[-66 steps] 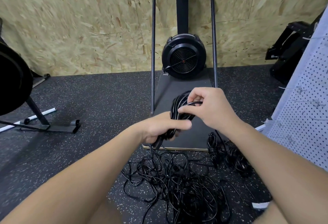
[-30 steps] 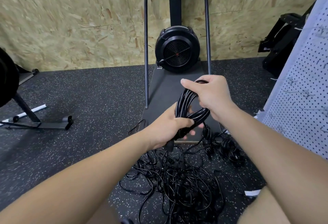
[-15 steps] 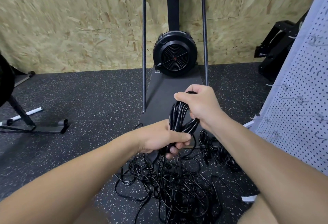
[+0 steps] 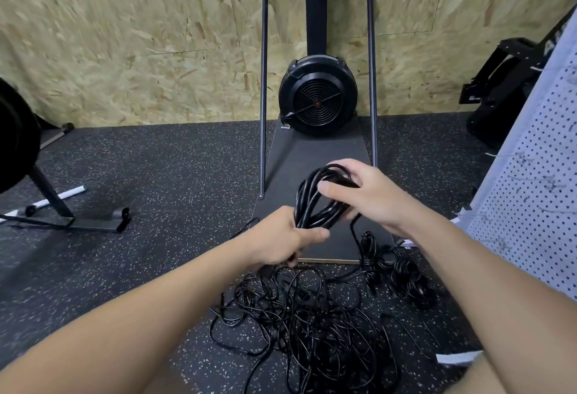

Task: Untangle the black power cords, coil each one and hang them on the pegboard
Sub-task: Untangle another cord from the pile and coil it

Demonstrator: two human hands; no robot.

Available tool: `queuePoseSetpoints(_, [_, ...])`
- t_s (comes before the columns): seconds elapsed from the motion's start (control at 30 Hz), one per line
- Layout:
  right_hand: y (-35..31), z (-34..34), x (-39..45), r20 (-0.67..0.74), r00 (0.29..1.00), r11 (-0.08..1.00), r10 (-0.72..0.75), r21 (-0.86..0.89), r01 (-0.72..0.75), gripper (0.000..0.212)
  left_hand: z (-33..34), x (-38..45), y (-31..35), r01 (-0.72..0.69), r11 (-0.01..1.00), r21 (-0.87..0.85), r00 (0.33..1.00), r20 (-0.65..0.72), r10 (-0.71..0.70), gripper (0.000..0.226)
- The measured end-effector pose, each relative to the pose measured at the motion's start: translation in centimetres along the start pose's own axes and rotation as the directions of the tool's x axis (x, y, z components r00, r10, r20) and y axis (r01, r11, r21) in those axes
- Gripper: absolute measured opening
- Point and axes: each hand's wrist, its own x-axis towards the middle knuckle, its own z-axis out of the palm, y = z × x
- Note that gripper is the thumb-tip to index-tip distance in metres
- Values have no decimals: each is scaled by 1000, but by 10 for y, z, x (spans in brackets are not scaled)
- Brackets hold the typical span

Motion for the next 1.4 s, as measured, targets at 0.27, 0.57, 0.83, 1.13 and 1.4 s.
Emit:
queuePoseSetpoints(0.27, [-6, -43, -6, 59, 995, 971, -83, -219, 94, 9, -32, 10, -27, 134, 990, -39, 989, -55, -136, 31])
queuePoseSetpoints(0.57, [4, -17, 14, 11, 962, 957, -272, -107, 271, 5, -6, -1, 0, -2, 699, 715, 971, 169, -170, 39])
queuePoseSetpoints(0.83, [29, -19, 22, 24, 996, 984, -83, -157, 86, 12, -21, -22, 22, -146, 675, 723, 986, 162, 39, 27])
queuePoseSetpoints(1.13, [42, 2, 13, 172, 981, 957, 88, -288, -35, 39, -43, -12, 15, -40, 942, 335, 967, -224, 121, 36])
queuePoseSetpoints(1.4, [20, 57, -11, 327, 941, 648, -90, -698, 305, 45, -43, 12, -16, 259, 847, 464, 903, -429, -41, 12])
